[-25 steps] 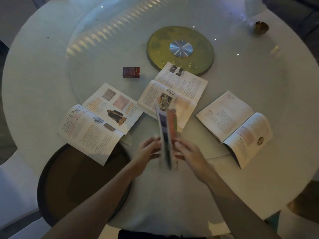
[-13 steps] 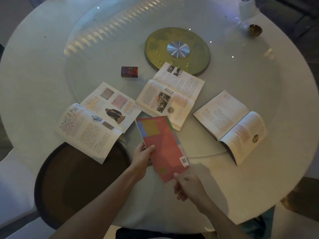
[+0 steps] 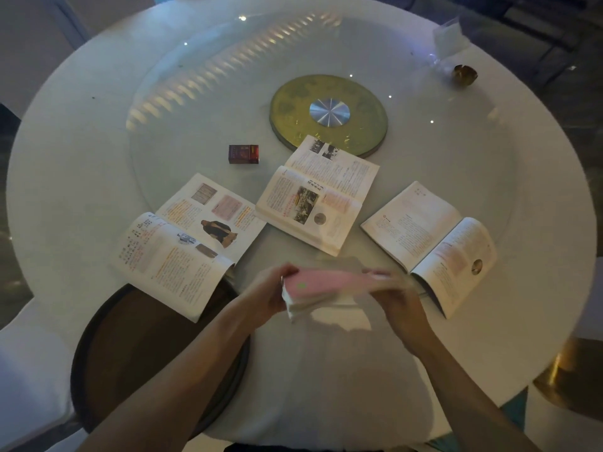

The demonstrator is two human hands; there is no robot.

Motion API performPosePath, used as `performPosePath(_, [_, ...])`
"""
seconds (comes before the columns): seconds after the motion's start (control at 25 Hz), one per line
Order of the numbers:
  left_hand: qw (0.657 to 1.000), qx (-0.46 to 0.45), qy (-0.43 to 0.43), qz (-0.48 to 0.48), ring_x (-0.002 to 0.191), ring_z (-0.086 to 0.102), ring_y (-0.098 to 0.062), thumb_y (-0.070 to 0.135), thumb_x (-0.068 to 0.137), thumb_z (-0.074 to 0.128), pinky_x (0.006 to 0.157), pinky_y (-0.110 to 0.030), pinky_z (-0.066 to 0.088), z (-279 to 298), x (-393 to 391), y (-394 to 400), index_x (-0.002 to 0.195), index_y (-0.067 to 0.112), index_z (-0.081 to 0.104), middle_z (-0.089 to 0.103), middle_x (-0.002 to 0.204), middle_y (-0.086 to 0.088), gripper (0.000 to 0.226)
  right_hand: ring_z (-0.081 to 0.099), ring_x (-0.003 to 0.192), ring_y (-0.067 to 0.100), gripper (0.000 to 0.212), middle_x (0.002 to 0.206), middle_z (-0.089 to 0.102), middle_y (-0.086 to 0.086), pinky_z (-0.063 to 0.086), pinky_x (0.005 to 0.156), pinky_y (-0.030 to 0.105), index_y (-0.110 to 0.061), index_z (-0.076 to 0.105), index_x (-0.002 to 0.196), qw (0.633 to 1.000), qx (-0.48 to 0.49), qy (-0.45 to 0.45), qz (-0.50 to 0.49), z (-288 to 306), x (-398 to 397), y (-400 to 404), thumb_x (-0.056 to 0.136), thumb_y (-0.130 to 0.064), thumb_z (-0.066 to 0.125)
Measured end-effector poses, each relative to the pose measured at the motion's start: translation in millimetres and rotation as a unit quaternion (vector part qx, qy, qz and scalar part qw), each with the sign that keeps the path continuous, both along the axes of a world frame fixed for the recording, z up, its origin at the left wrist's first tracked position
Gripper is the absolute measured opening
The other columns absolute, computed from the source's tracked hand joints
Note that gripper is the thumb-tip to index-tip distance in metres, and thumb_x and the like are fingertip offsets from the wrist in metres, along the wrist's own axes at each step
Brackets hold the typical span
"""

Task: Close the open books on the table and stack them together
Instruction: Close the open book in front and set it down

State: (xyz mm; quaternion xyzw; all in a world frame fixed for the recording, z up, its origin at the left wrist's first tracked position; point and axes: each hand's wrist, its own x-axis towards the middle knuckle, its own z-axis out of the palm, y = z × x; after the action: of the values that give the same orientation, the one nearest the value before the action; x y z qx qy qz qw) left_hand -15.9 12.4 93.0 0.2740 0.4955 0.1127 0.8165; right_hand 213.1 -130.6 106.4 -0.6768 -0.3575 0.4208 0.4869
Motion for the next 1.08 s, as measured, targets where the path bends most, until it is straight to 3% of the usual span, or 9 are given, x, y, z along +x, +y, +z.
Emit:
performPosePath(0.2, [0.993, 0.079, 0.073, -0.04, 0.111, 0.065, -0.03, 0.047, 0.102, 0.046, 0.09, -0.042, 0.054, -11.4, -0.1, -10.6, 0.126, 0.021, 0.057, 0.059, 0.133, -0.013, 0.038, 0.08, 0.081, 0.019, 0.019, 0.095, 0.082, -0.001, 0.066, 0.066, 0.038, -0.024, 0.07, 0.107, 0.996, -0.068, -0.037, -0.035, 18.5, -7.7, 41.8, 0.098, -0.04, 0.064])
performPosePath(0.4, [0.985, 0.095, 0.119, -0.078, 0.099, 0.058, -0.014, 0.069, 0.097, 0.012, 0.087, -0.033, 0.031, -1.1, 6.1, -18.1, 0.121, 0.022, 0.064, 0.064, 0.112, 0.004, 0.074, 0.079, 0.079, 0.028, 0.032, 0.092, 0.08, 0.012, 0.063, 0.071, 0.054, -0.009, 0.072, 0.105, 0.987, -0.134, -0.048, -0.069, 2.3, -0.5, 49.9, 0.097, -0.04, 0.067])
performPosePath(0.48, [0.983, 0.124, 0.112, -0.072, 0.095, 0.061, -0.009, 0.063, 0.1, 0.026, 0.079, -0.025, 0.037, -3.4, 10.6, -21.0, 0.117, 0.022, 0.066, 0.067, 0.108, 0.006, 0.06, 0.078, 0.075, 0.03, 0.04, 0.095, 0.079, 0.021, 0.06, 0.063, 0.05, 0.002, 0.069, 0.106, 0.981, -0.172, -0.042, -0.078, -10.8, 4.9, 52.6, 0.099, -0.037, 0.064])
performPosePath(0.6, [0.983, 0.148, 0.109, 0.0, 0.093, 0.072, -0.018, 0.029, 0.102, 0.054, 0.074, -0.031, 0.06, -14.0, 19.4, -25.0, 0.121, 0.016, 0.064, 0.071, 0.12, -0.011, 0.025, 0.075, 0.07, 0.022, 0.031, 0.091, 0.081, 0.014, 0.057, 0.06, 0.035, -0.007, 0.074, 0.112, 0.963, -0.252, 0.054, -0.074, -26.6, 12.4, 49.2, 0.1, -0.034, 0.063])
performPosePath(0.72, [0.971, 0.209, 0.105, -0.049, 0.093, 0.075, -0.02, 0.025, 0.102, 0.054, 0.076, -0.038, 0.063, -12.1, 26.2, -9.6, 0.124, 0.021, 0.061, 0.072, 0.118, -0.008, 0.023, 0.069, 0.1, 0.023, 0.048, 0.121, 0.072, 0.015, 0.061, 0.085, 0.046, -0.01, 0.063, 0.126, 0.952, -0.281, -0.122, -0.022, -34.1, 20.1, 44.5, 0.091, -0.042, 0.072])
performPosePath(0.8, [0.918, 0.324, 0.115, -0.198, 0.085, 0.074, -0.013, 0.028, 0.101, 0.055, 0.066, -0.024, 0.058, 4.5, 33.2, 10.5, 0.114, 0.026, 0.063, 0.072, 0.107, 0.003, 0.016, 0.048, 0.135, 0.026, 0.074, 0.153, 0.045, 0.015, 0.044, 0.113, 0.05, -0.013, 0.044, 0.147, 0.931, -0.181, -0.315, 0.037, -26.6, 30.7, 46.4, 0.086, -0.036, 0.078])
performPosePath(0.92, [0.71, 0.508, 0.182, -0.453, 0.073, 0.061, -0.009, 0.031, 0.097, 0.059, 0.058, -0.015, 0.041, 26.2, 59.2, 37.1, 0.105, 0.029, 0.064, 0.062, 0.087, 0.014, 0.01, 0.027, 0.152, 0.022, 0.083, 0.165, 0.034, 0.001, 0.025, 0.123, 0.048, -0.027, 0.034, 0.157, 0.866, -0.071, -0.424, 0.256, 1.0, 40.9, 62.6, 0.086, -0.029, 0.077])
performPosePath(1.0, [0.614, 0.563, 0.199, -0.517, 0.072, 0.061, -0.011, 0.033, 0.095, 0.062, 0.058, -0.017, 0.042, 30.7, 77.6, 50.7, 0.105, 0.027, 0.068, 0.065, 0.087, 0.012, 0.013, 0.05, 0.135, 0.024, 0.051, 0.145, 0.059, 0.0, 0.043, 0.104, 0.035, -0.029, 0.056, 0.141, 0.844, -0.1, -0.407, 0.335, 0.6, 48.1, 69.9, 0.092, -0.027, 0.068])
performPosePath(1.08, [0.599, 0.58, 0.206, -0.512, 0.081, 0.066, -0.01, 0.033, 0.093, 0.066, 0.068, -0.021, 0.052, 34.7, 87.5, 58.3, 0.113, 0.028, 0.069, 0.073, 0.101, 0.007, 0.021, 0.061, 0.109, 0.019, 0.026, 0.117, 0.068, -0.003, 0.042, 0.074, 0.023, -0.026, 0.068, 0.123, 0.866, -0.151, -0.335, 0.338, -6.4, 53.1, 73.6, 0.098, -0.026, 0.061])
